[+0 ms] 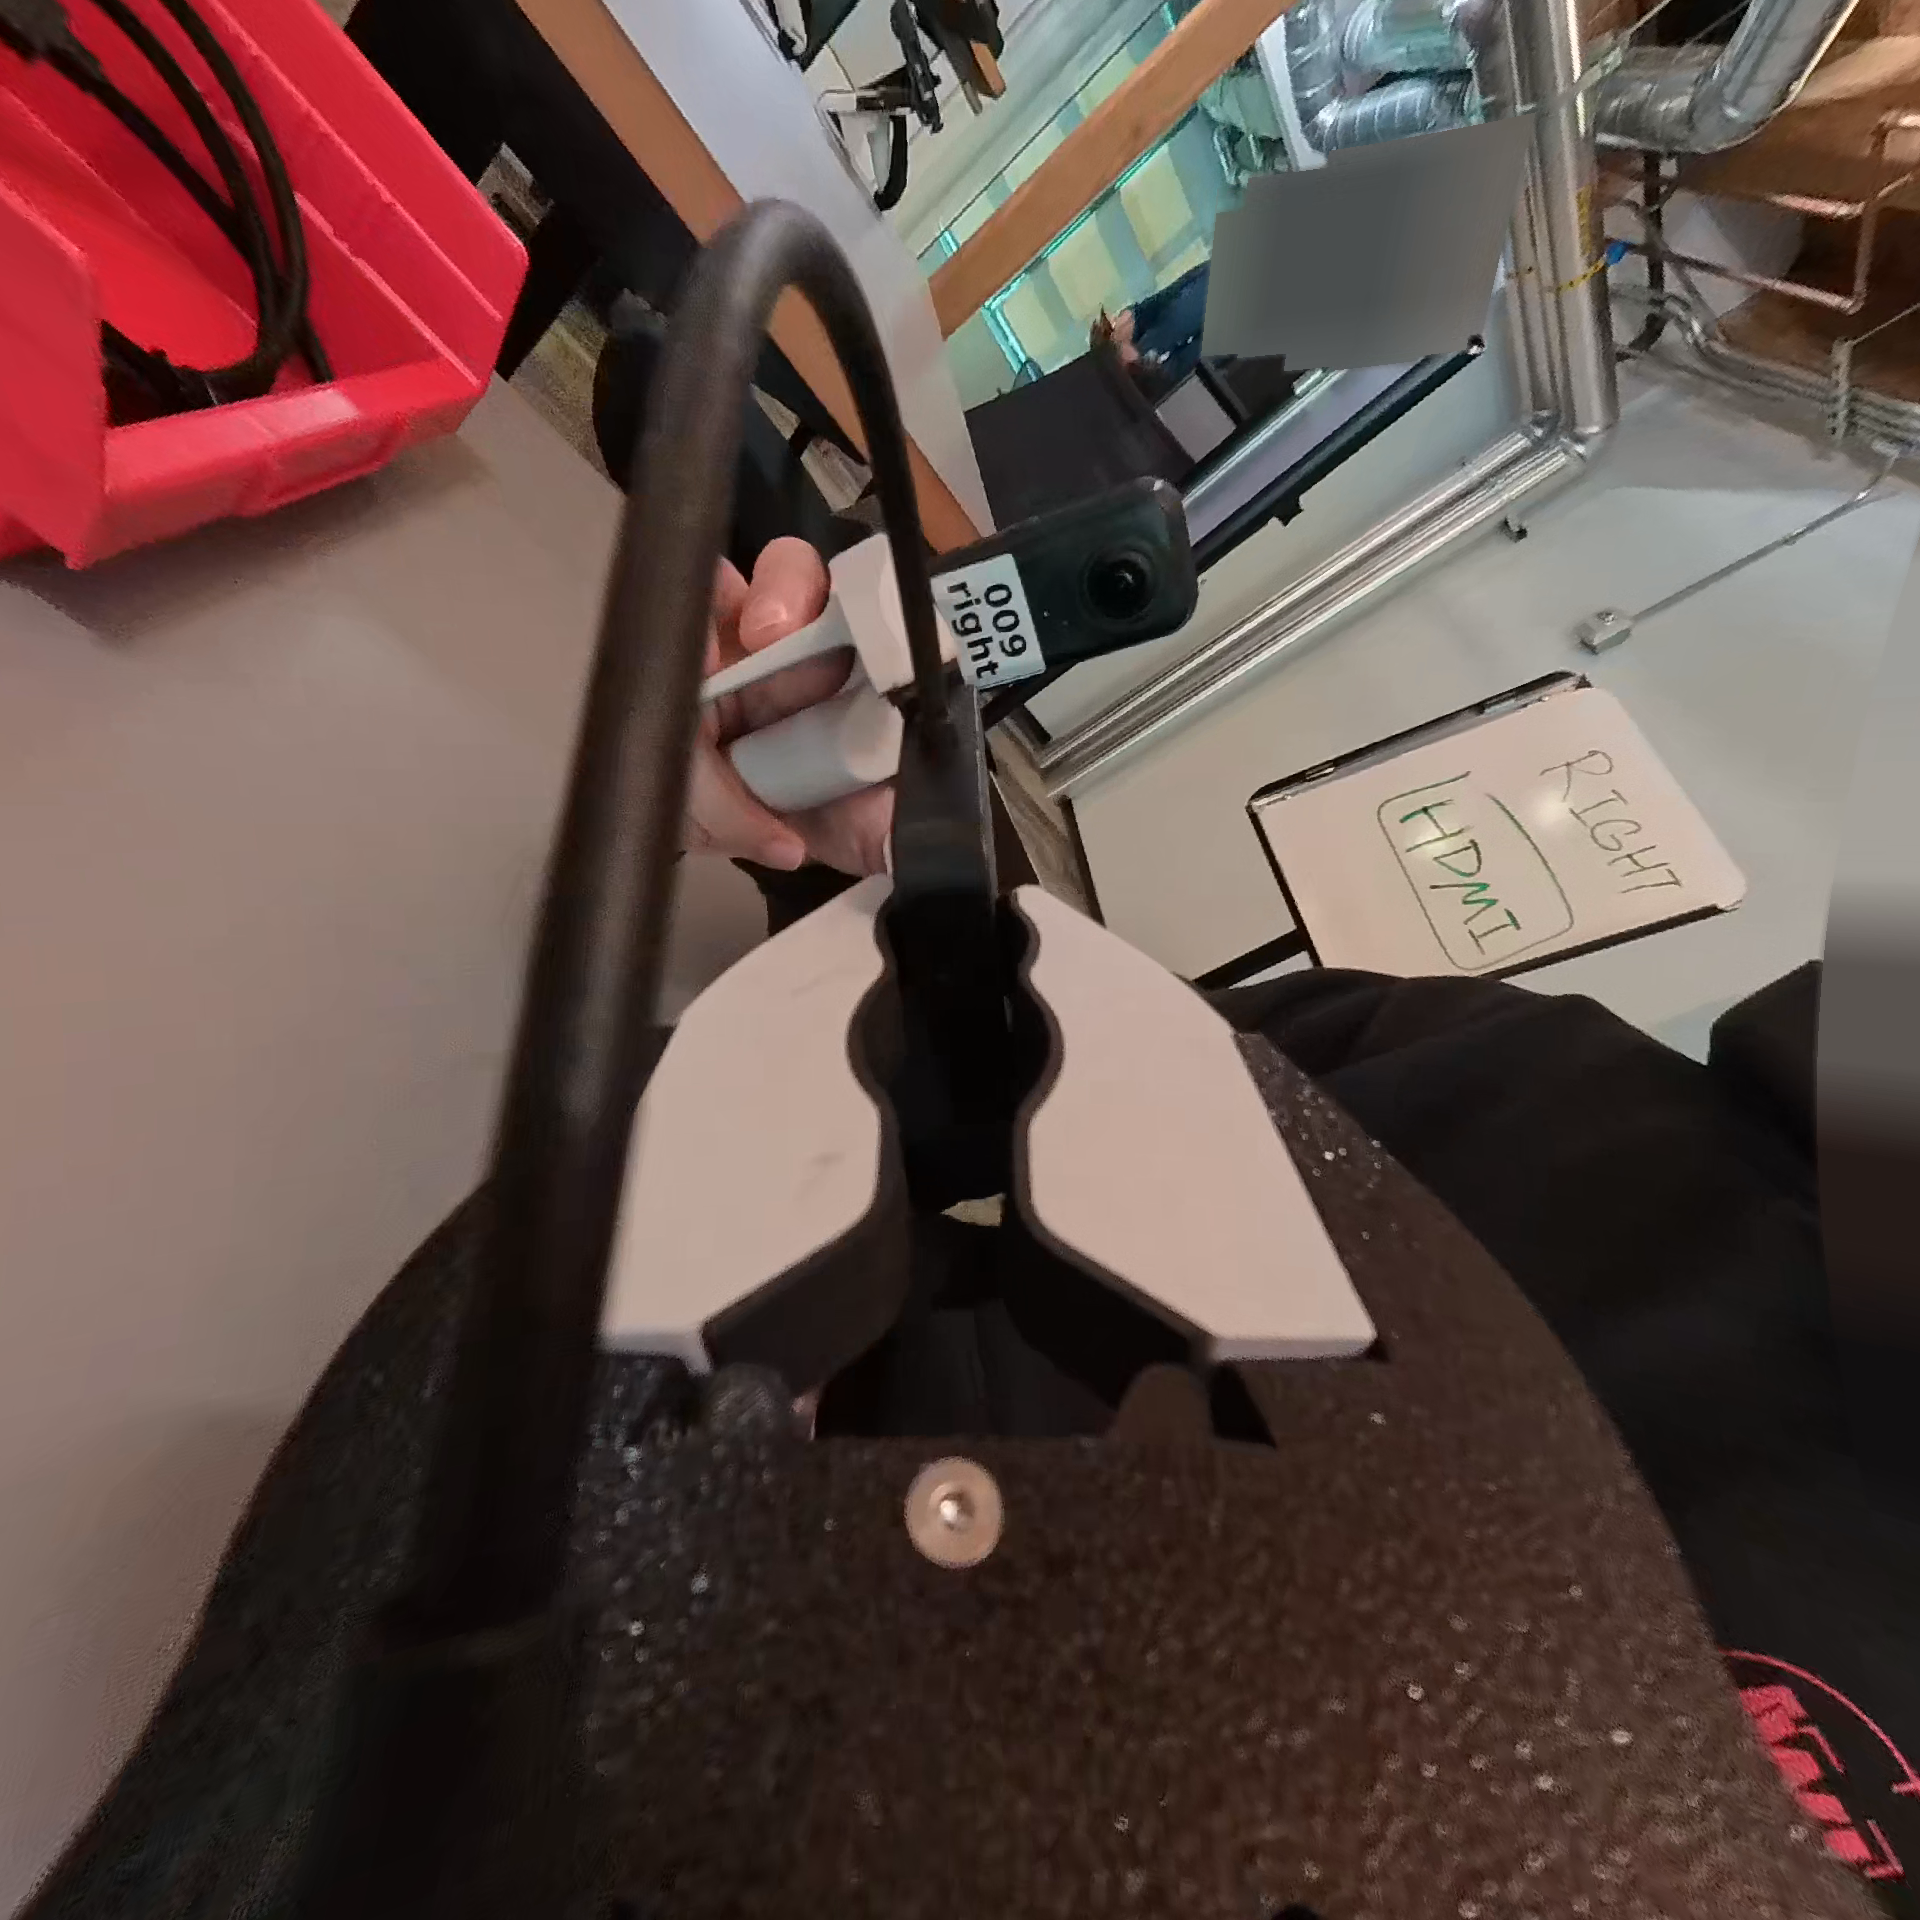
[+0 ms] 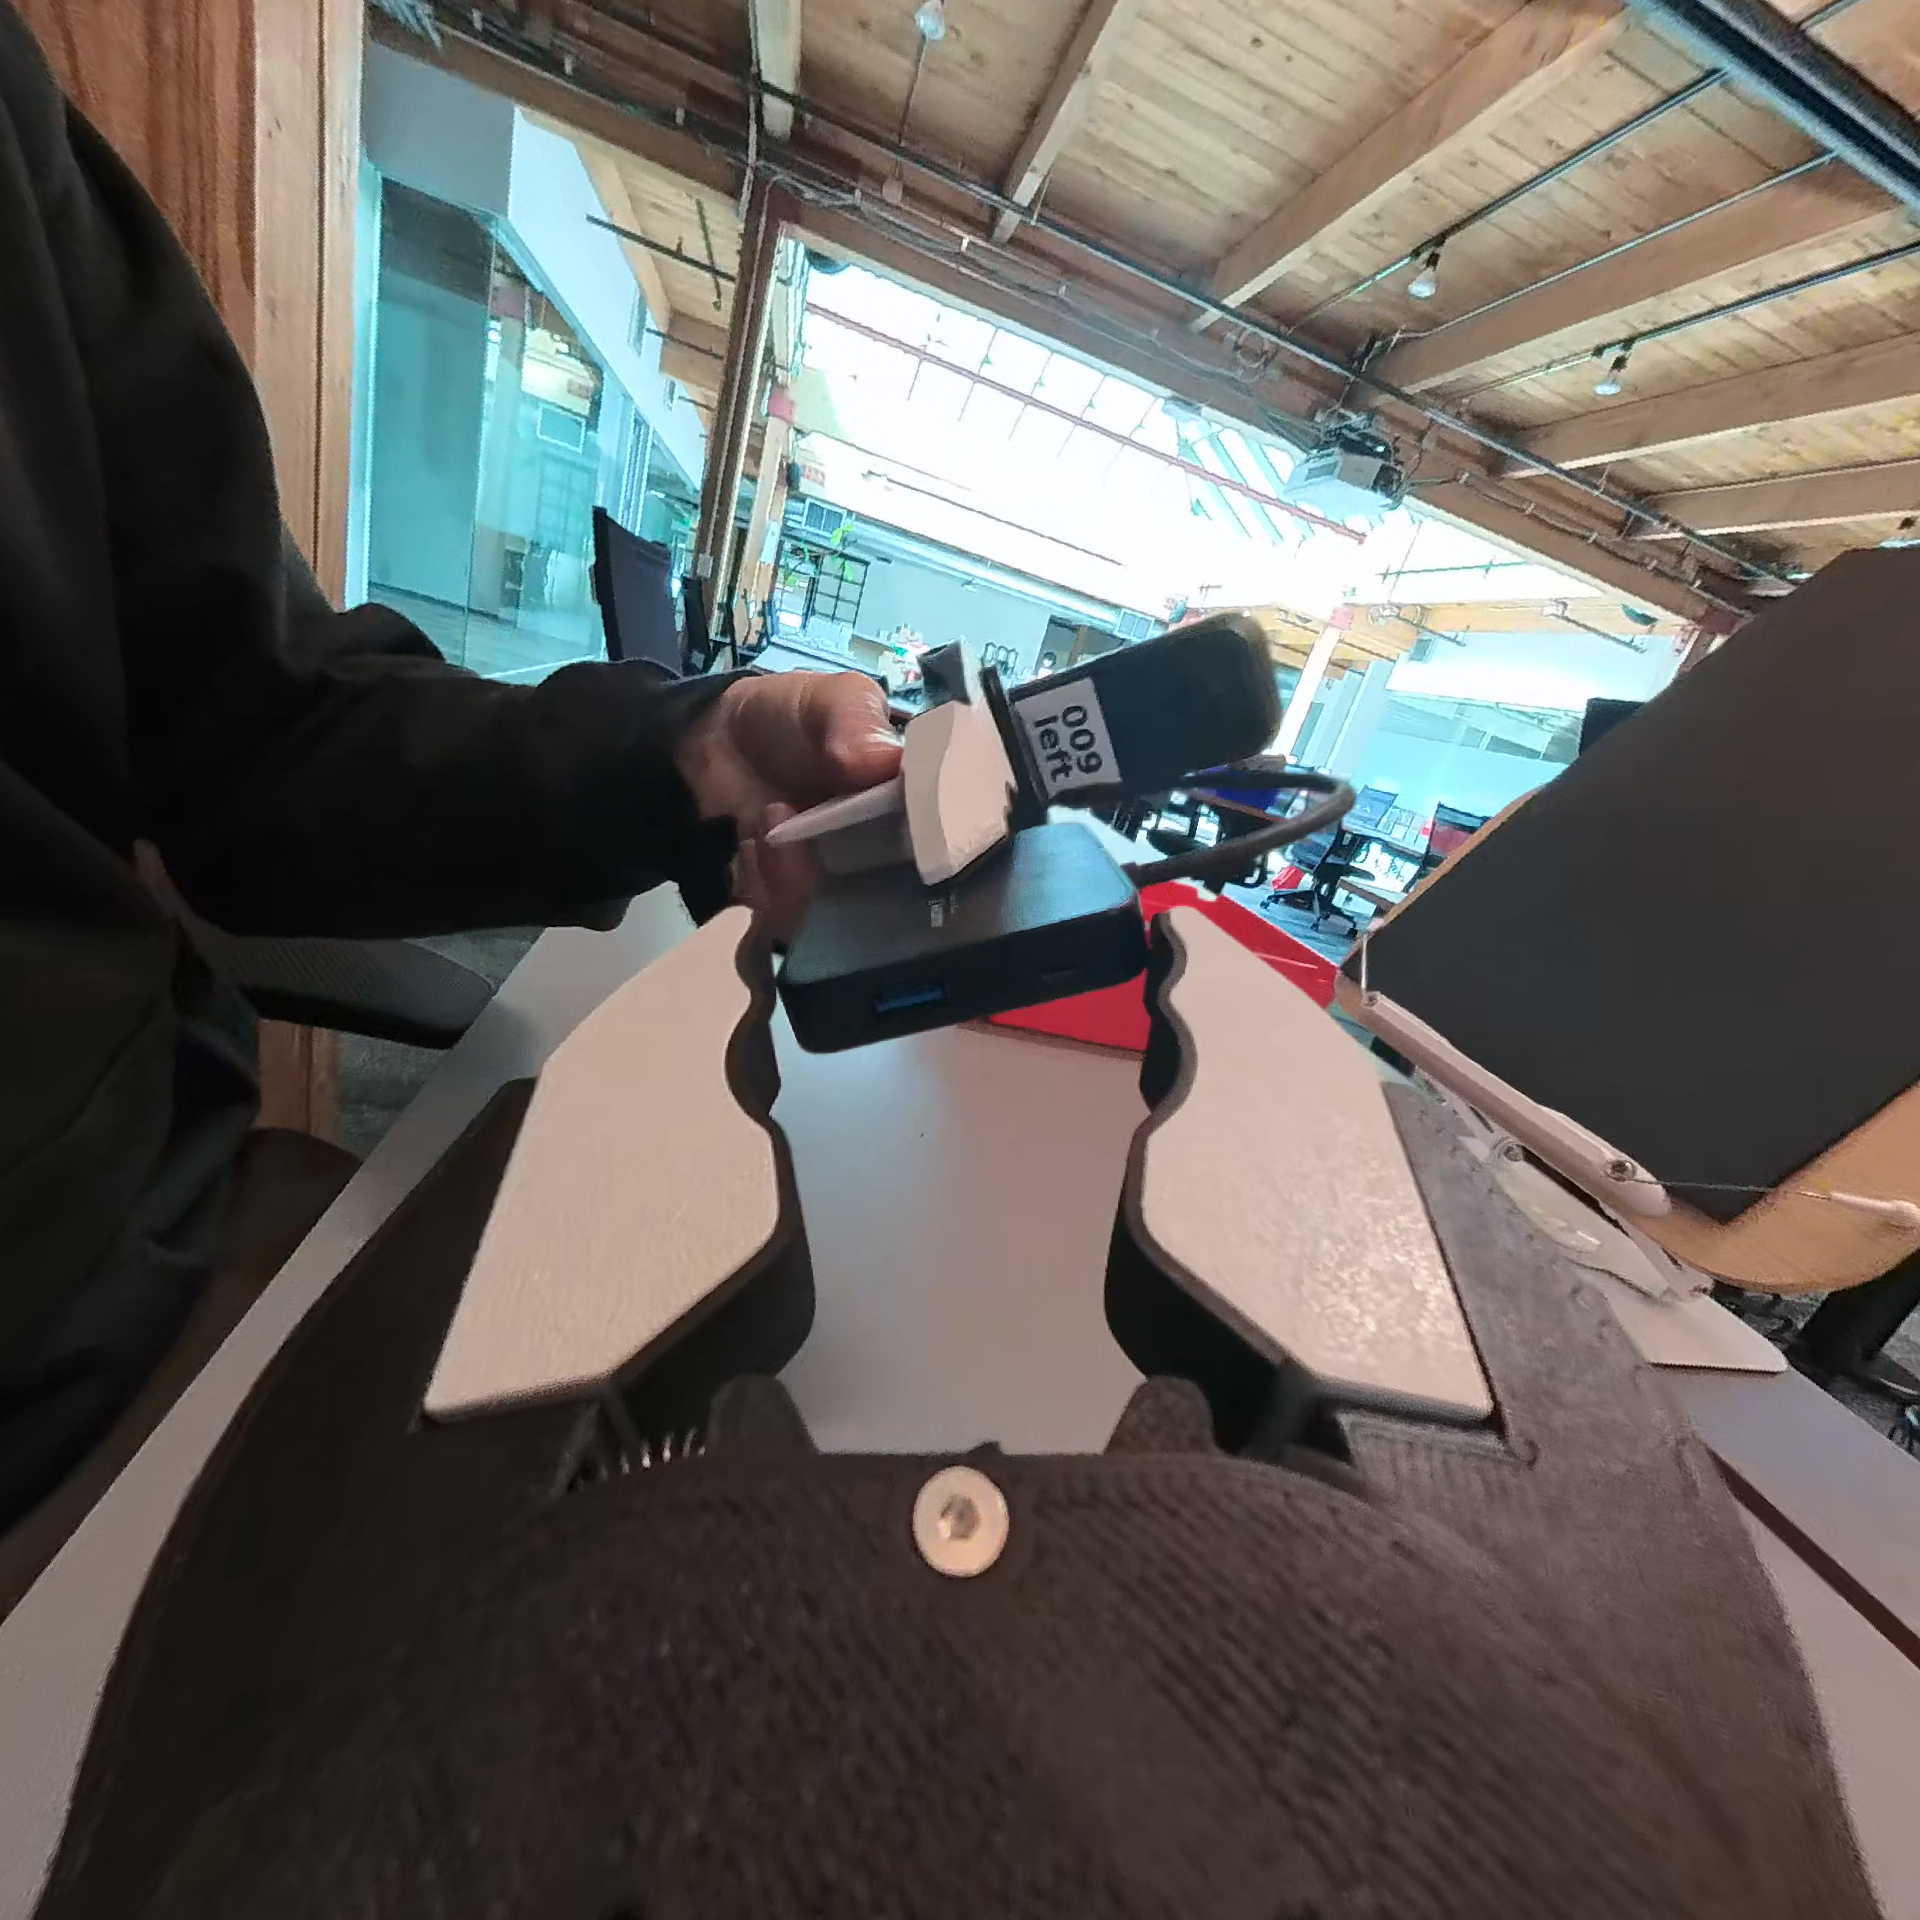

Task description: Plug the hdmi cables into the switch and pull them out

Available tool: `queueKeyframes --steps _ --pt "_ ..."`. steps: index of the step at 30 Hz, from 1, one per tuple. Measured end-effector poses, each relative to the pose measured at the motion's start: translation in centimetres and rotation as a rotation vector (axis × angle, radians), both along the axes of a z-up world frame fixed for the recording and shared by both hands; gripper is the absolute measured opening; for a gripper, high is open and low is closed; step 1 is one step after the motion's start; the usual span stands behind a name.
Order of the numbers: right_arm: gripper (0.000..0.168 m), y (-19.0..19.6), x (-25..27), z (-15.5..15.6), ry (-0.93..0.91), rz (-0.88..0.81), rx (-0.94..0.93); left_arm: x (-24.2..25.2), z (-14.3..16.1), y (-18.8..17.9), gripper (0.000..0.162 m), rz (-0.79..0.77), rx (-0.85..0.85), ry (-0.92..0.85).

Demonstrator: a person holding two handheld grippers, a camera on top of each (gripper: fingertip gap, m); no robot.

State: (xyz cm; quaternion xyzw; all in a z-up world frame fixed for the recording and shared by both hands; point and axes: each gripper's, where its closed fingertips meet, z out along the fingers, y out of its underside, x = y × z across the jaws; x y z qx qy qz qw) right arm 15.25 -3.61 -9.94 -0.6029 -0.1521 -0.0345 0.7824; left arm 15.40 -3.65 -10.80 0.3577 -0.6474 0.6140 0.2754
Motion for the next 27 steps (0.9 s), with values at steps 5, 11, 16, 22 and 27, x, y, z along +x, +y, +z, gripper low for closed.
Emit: queueKeyframes --steps 5,11,16,22,27 --pt "0.07 0.0 -0.1 0.4 -0.051 -0.03 0.018 -0.1 0.3 -0.1 0.015 -0.021 -0.027 0.046" --pt "0.069 0.1 -0.1 -0.3 -0.137 -0.072 -0.035 -0.1 -0.2 -0.1 0.016 -0.03 -0.058 0.095" --pt "0.073 0.7 -0.1 -0.7 -0.147 -0.083 -0.039 -0.3 -0.7 -0.4 0.016 -0.06 -0.036 0.115" --pt "0.072 0.8 -0.1 -1.1 -0.134 -0.071 -0.075 -0.3 -1.0 -0.2 0.016 -0.069 -0.024 0.126" --pt "0.072 0.9 0.1 -0.9 -0.137 -0.094 -0.064 -0.1 -0.8 0.0 0.013 -0.071 -0.041 0.133"
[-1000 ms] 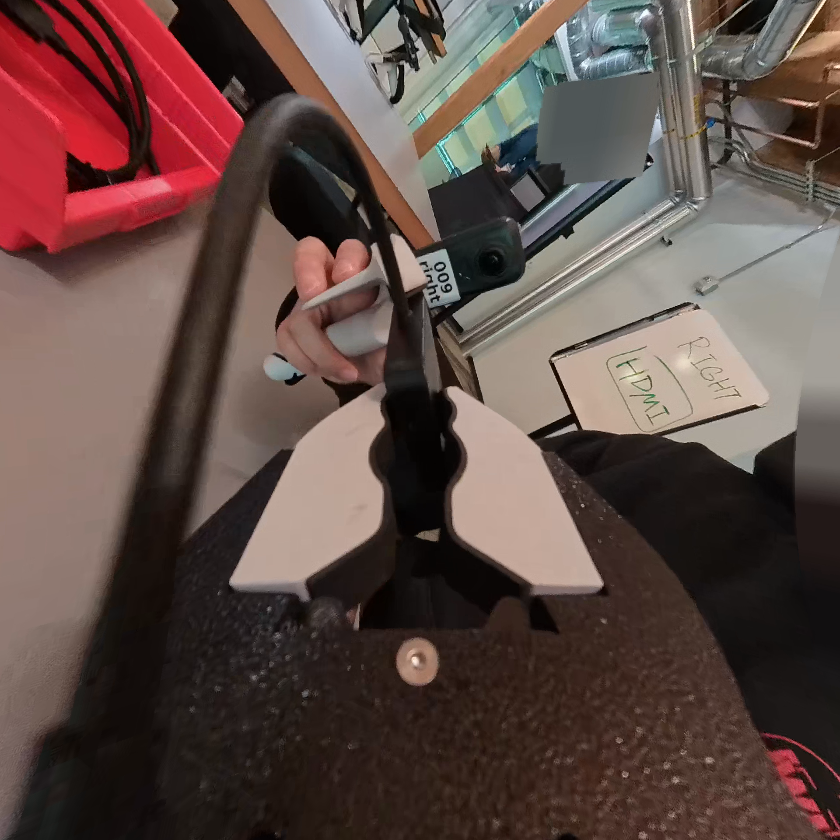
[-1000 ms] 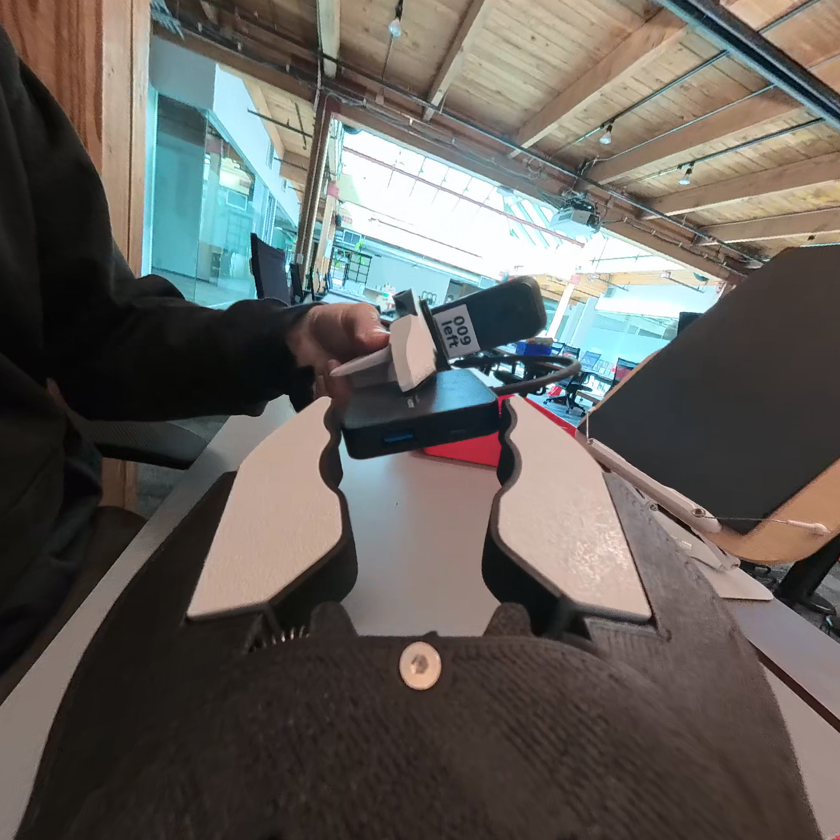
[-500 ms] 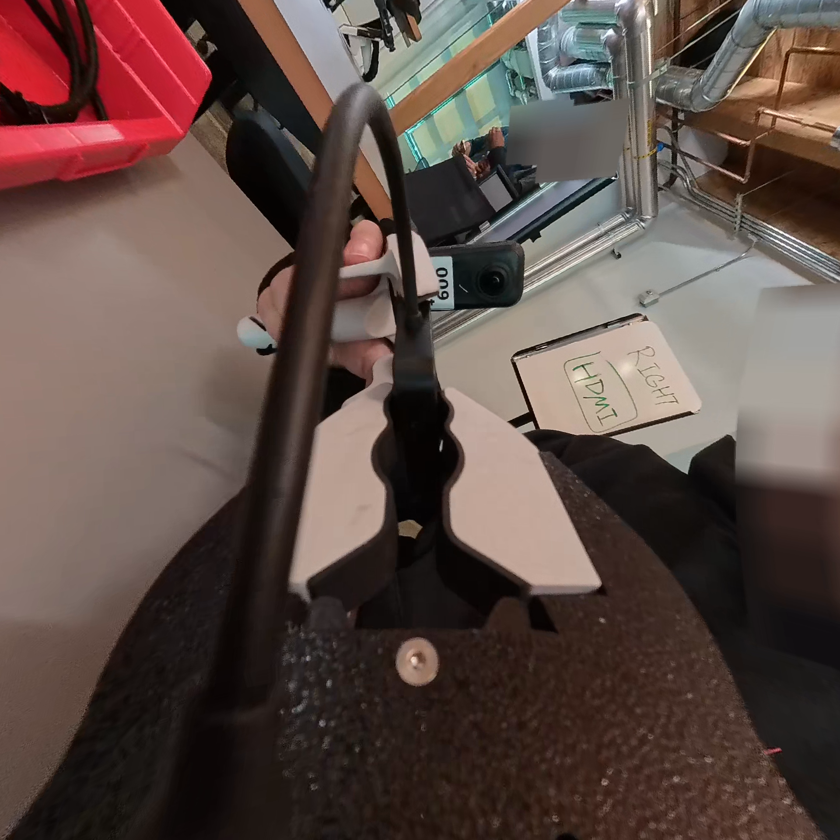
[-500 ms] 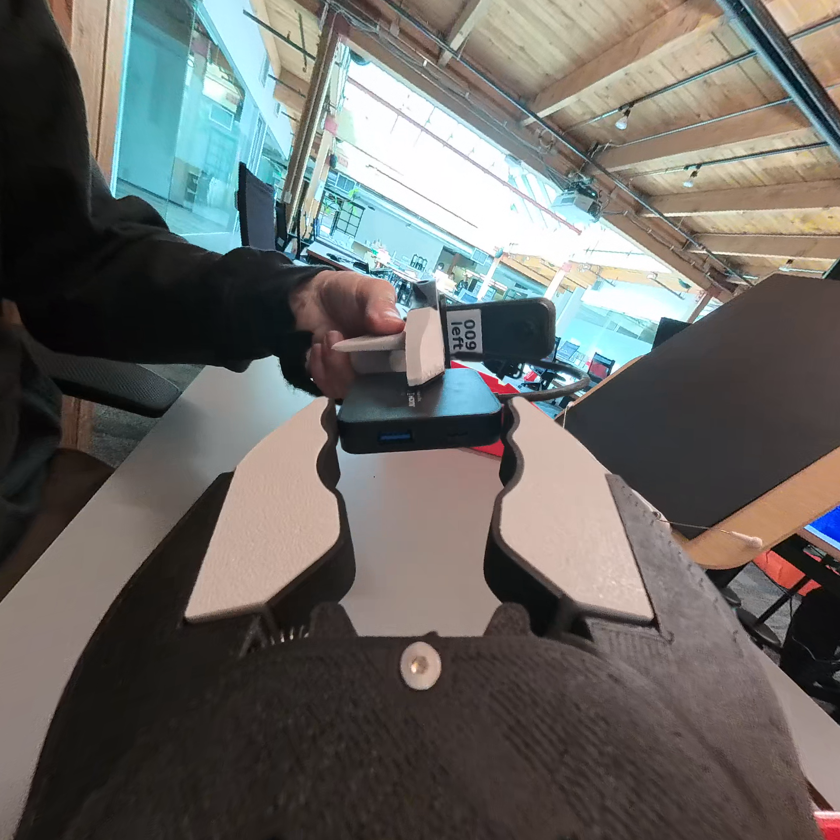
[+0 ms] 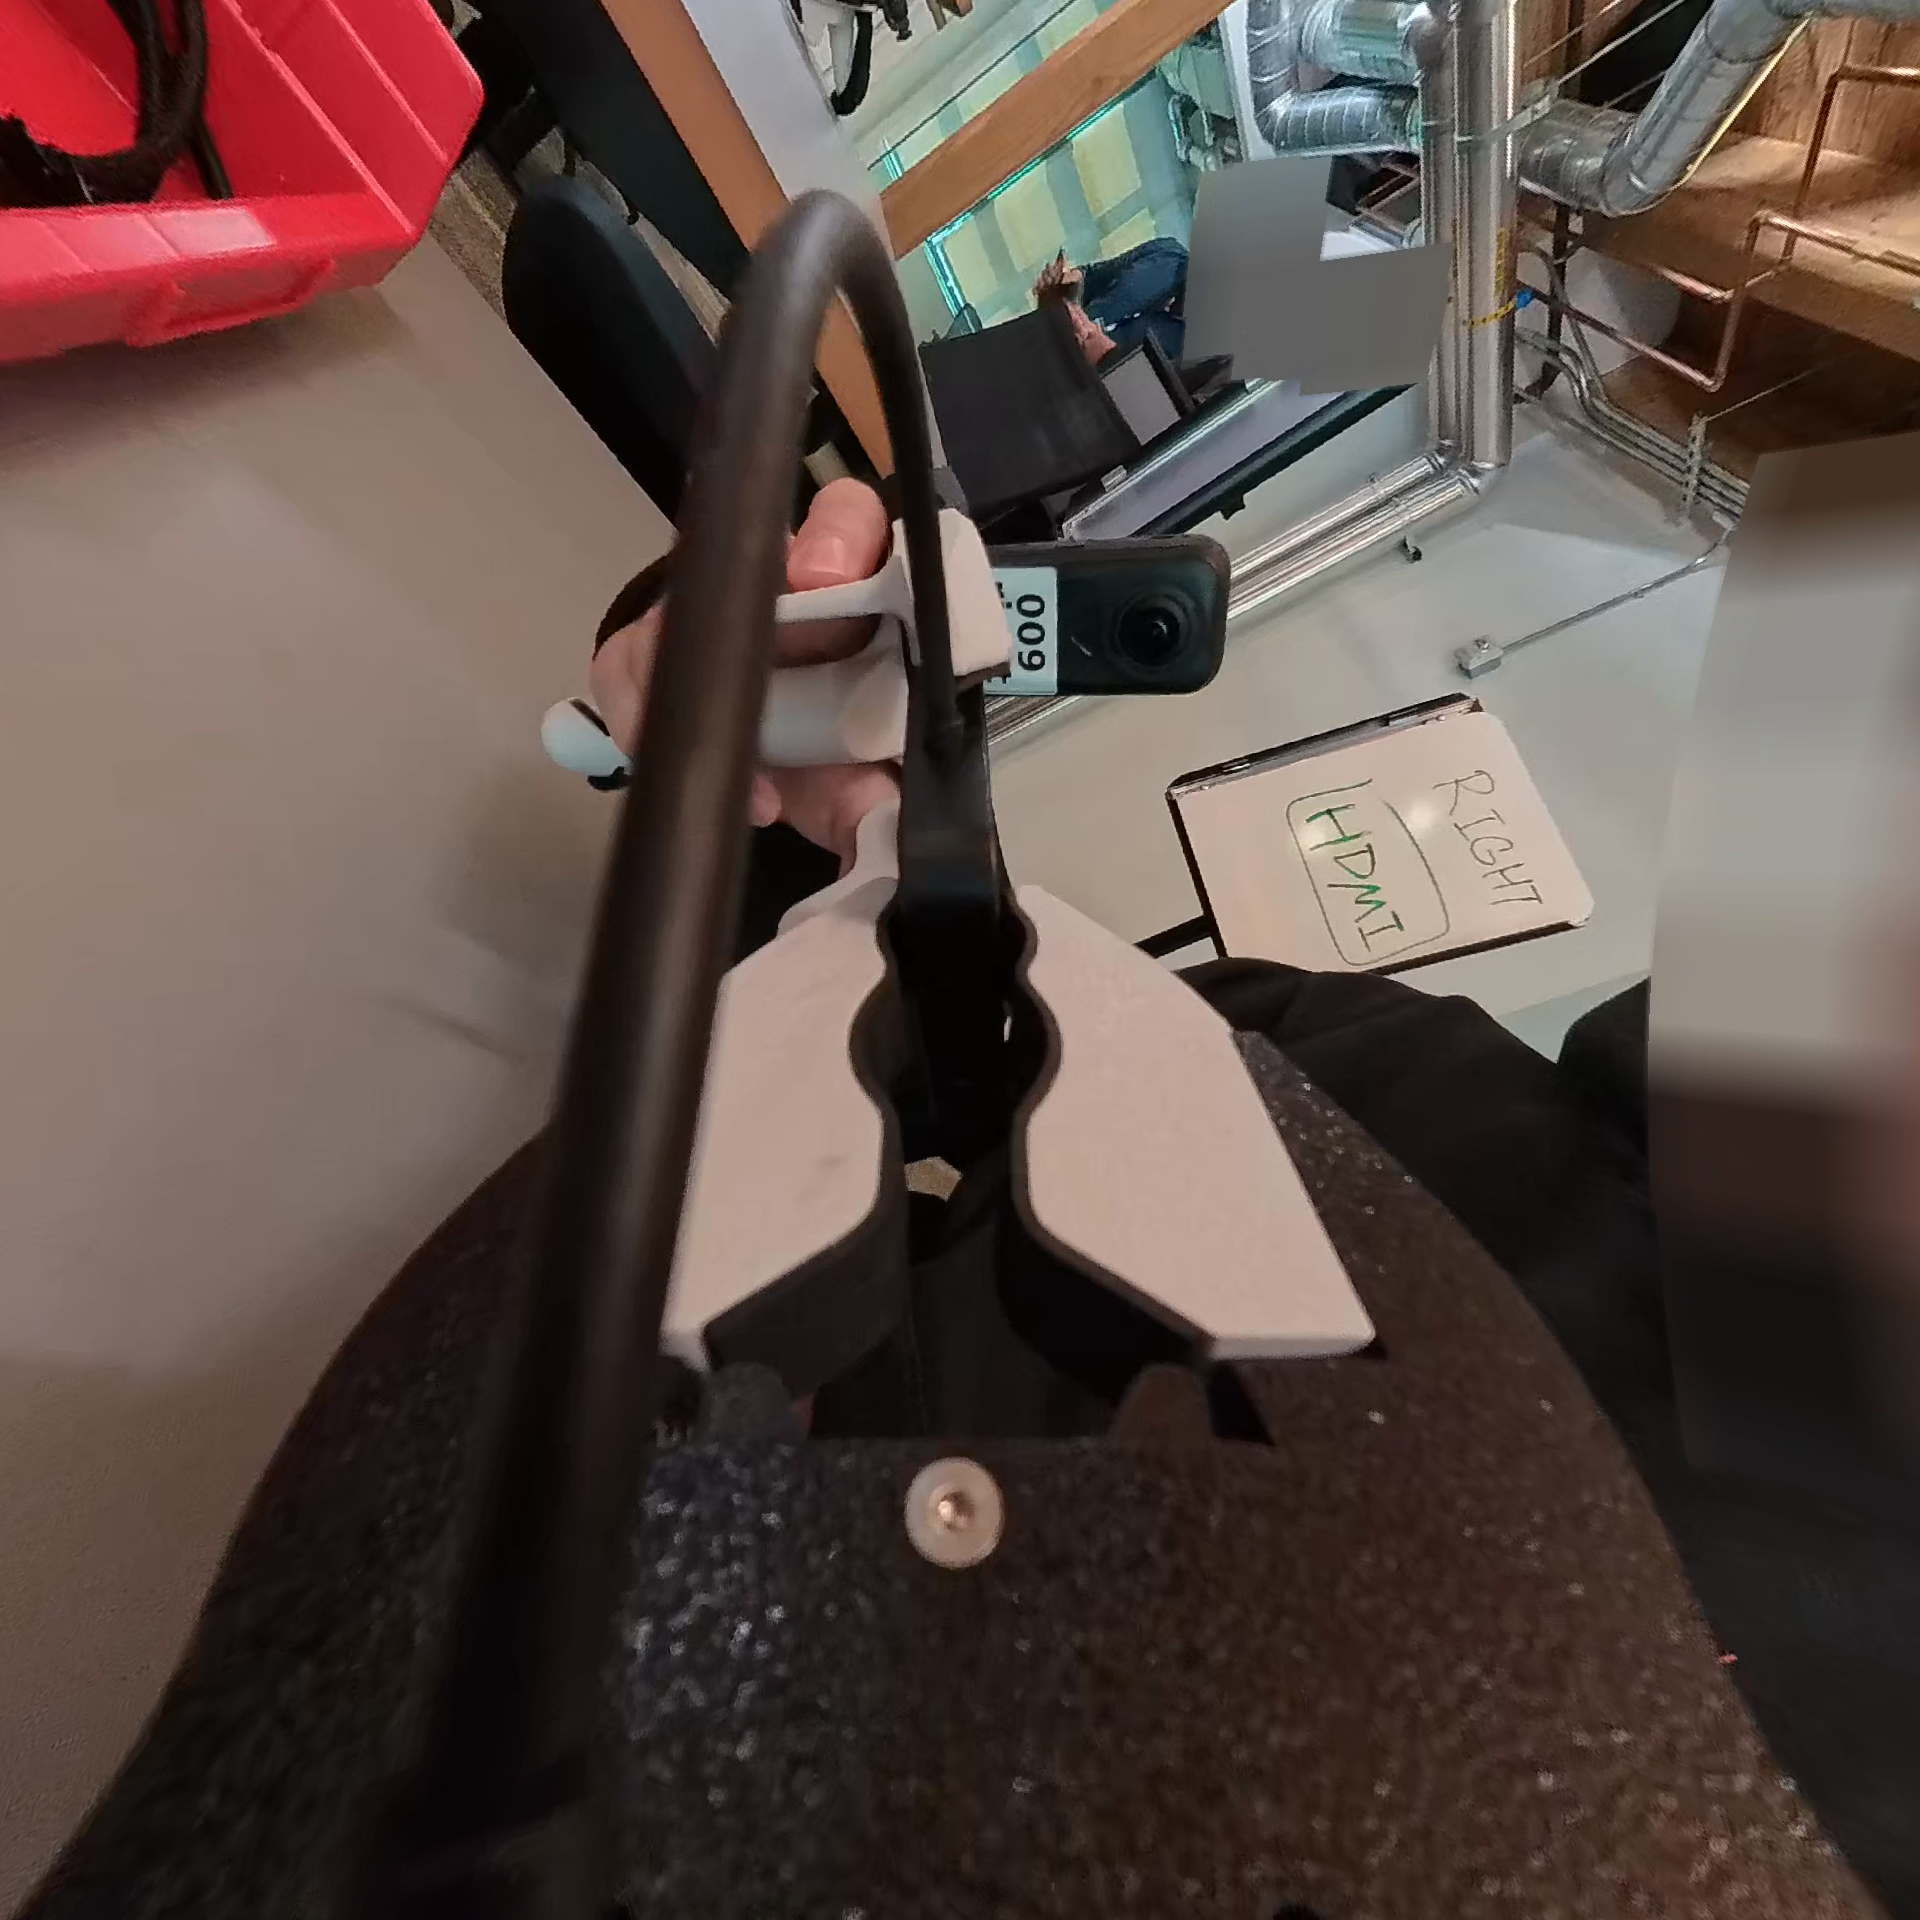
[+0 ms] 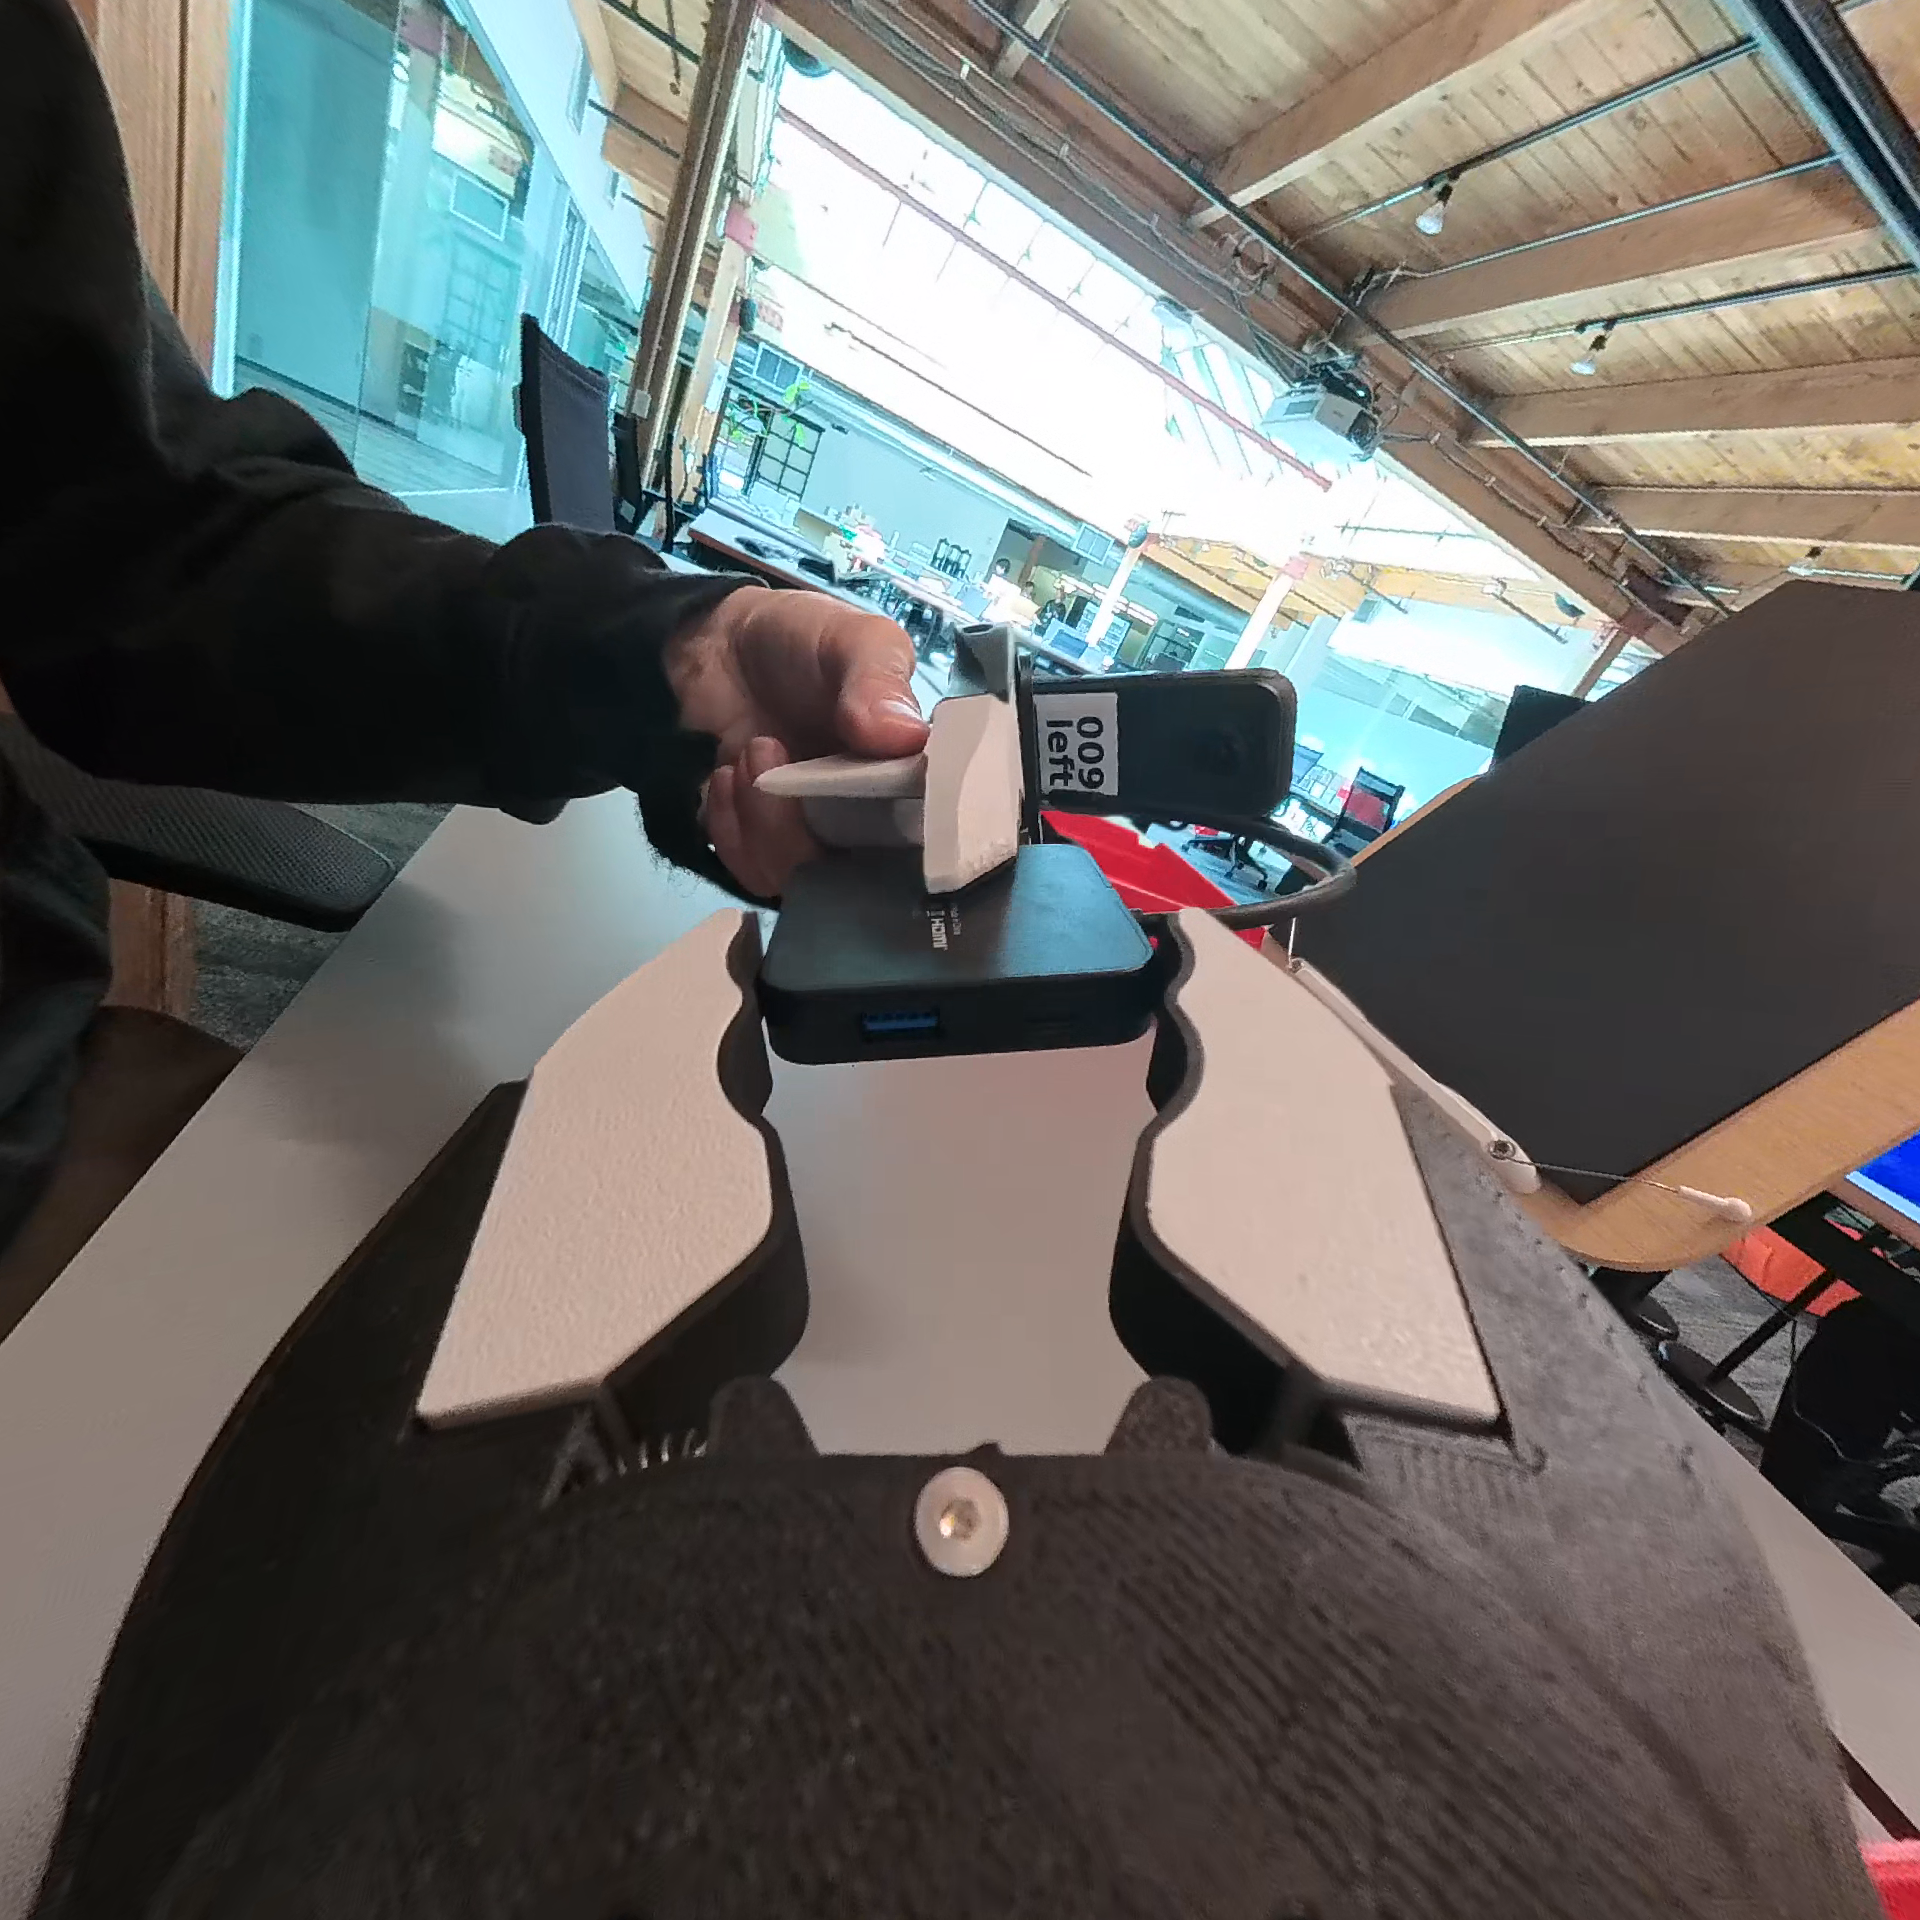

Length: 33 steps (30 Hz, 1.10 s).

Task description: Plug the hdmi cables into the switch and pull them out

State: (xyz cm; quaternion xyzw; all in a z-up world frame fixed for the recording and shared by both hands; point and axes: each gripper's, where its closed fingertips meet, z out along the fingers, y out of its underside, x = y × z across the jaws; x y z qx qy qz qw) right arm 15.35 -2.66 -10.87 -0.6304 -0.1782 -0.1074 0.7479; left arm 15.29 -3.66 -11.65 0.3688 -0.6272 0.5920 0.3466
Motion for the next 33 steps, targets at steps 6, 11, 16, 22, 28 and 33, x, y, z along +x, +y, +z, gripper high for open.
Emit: queueKeyframes --steps 6,11,16,22,28,33 --pt "0.072 0.2 0.3 0.1 0.016 -0.021 0.007 0.3 0.2 0.3 0.016 0.006 0.005 -0.006" --pt "0.072 0.6 0.5 0.1 0.028 -0.03 0.013 0.4 0.3 0.6 0.016 -0.003 0.023 -0.015" --pt "0.072 0.3 0.8 1.1 0.068 -0.042 0.037 1.3 1.6 1.0 0.022 0.066 -0.068 -0.044" --pt "0.072 0.4 1.7 0.9 0.089 -0.082 0.039 1.4 1.2 1.3 0.032 0.091 -0.029 -0.092" --pt "0.072 1.1 0.6 0.6 0.063 -0.043 0.025 0.5 0.5 0.2 0.016 0.009 -0.015 -0.057" --pt "0.072 0.9 0.1 -0.1 0.054 -0.025 -0.038 0.0 -0.2 0.2 0.014 -0.031 0.017 0.003"
